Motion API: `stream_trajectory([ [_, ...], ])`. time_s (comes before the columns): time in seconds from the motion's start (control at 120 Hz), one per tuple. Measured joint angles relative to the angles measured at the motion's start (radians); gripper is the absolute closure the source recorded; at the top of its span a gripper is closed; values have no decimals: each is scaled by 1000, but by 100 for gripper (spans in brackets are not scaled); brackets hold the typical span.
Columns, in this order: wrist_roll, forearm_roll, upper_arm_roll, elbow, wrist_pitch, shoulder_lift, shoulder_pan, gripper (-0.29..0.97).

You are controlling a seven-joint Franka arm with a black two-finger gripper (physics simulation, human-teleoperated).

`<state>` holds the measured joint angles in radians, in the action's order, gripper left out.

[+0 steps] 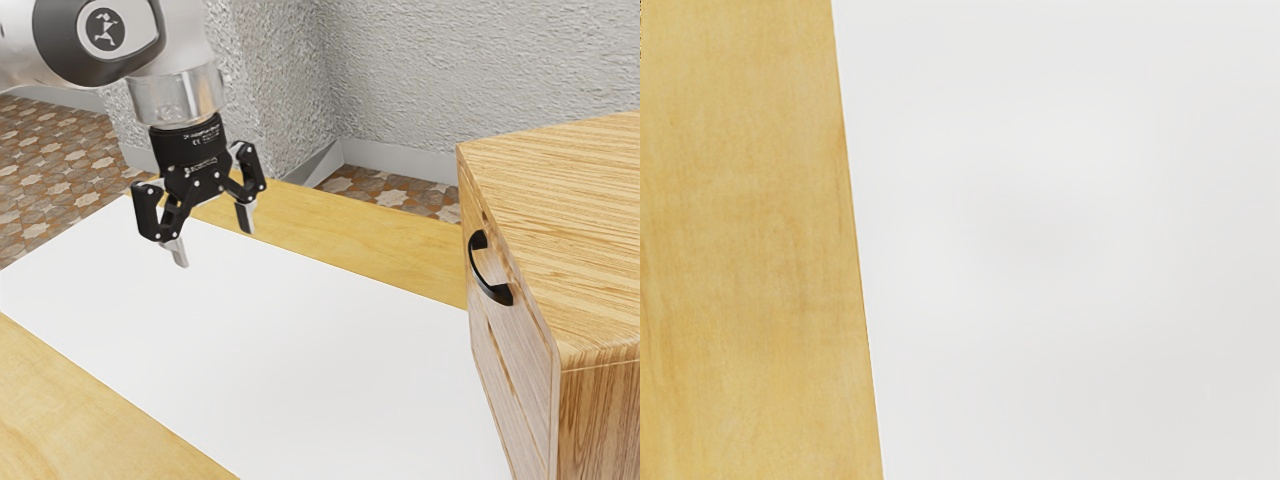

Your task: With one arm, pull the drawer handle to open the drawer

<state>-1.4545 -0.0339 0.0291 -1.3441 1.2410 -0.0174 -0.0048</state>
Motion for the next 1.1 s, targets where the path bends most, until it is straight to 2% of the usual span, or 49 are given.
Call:
stream_trajectory([
  [0.317, -13, 1, 1, 2, 1, 4, 14, 0],
  [0.45, -17, 19, -28, 176, -23, 65, 44, 0],
  [0.542, -19, 26, -50, 215, -23, 79, 33, 0],
  [0.7, -22, 25, -65, 212, -3, 78, -7, 0],
  [0.933, -24, 19, -71, 201, 29, 70, 12, 0],
  [1.033, -3, -5, -129, 191, 59, 72, 51, 0],
  [1.1, 15, -8, -151, 125, 104, 90, 20, 0],
])
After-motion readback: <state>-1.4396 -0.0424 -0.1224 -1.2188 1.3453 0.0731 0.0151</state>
